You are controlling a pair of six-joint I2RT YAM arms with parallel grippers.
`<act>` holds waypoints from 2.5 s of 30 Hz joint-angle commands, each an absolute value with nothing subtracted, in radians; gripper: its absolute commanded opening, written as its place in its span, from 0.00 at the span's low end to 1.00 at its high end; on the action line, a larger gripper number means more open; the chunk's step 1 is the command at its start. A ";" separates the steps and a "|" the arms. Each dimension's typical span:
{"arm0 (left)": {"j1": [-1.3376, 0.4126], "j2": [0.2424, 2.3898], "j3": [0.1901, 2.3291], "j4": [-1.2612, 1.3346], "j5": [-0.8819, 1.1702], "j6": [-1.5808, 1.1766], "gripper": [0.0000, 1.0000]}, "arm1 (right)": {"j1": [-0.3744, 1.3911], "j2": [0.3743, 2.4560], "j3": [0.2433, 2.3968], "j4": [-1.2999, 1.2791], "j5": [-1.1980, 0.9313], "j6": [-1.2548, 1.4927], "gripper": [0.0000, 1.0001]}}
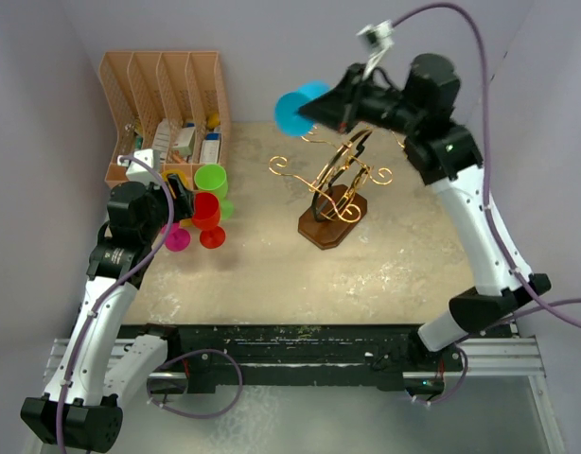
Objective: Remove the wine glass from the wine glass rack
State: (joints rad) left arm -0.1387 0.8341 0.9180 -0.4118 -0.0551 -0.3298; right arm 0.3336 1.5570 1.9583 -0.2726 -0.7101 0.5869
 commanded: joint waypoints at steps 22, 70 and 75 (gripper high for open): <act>-0.141 0.841 1.302 -0.758 0.322 -0.540 0.64 | 1.680 0.930 0.511 0.587 0.970 -1.372 0.00; -0.175 0.805 1.148 -0.999 0.730 -0.477 0.00 | 1.752 1.489 0.667 0.750 0.972 -1.563 0.00; -0.175 0.812 1.152 -1.028 0.674 -0.458 0.00 | 1.752 1.437 0.654 0.682 0.980 -1.513 0.00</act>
